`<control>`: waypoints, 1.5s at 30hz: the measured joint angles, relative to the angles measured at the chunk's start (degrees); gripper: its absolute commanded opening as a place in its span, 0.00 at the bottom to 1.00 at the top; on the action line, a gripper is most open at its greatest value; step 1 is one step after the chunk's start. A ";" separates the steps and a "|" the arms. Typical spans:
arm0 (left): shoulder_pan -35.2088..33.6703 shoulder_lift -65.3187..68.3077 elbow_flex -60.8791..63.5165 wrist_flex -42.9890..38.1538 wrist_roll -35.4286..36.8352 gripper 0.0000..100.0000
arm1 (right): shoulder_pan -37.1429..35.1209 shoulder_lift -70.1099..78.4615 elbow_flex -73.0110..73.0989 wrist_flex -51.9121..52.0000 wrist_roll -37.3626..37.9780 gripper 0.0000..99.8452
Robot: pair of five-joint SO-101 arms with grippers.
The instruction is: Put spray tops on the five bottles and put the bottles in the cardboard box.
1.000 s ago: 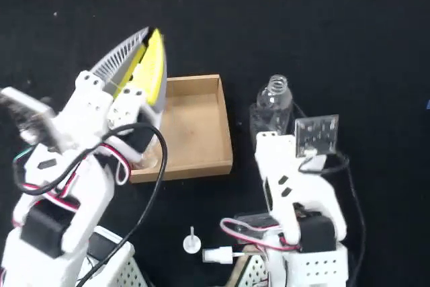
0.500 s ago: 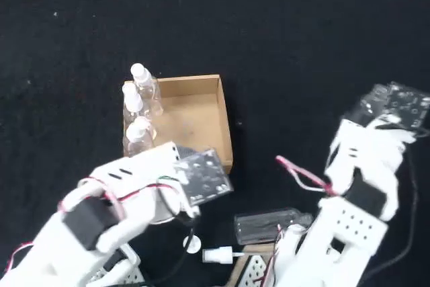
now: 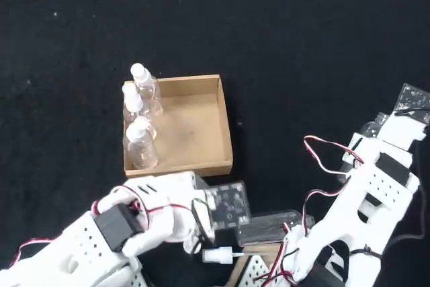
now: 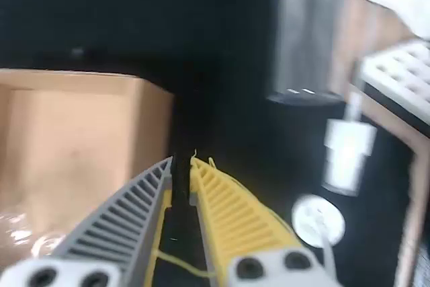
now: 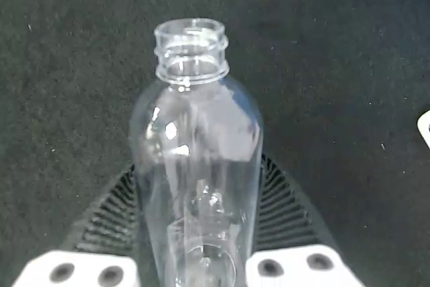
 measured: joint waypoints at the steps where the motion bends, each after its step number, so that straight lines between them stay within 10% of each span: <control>1: 1.05 0.00 0.00 1.05 0.00 0.15 | 0.18 0.00 0.62 -0.79 0.00 0.01; 22: 3.16 0.00 -1.23 9.93 -0.18 0.03 | 0.18 0.00 3.96 -4.92 0.00 0.01; 31: 3.08 0.00 -13.80 23.03 -0.09 0.21 | 0.18 0.00 3.96 -4.92 0.00 0.01; 45: -17.05 5.10 -33.85 32.35 -8.88 0.24 | 0.18 0.00 3.96 -4.92 0.00 0.01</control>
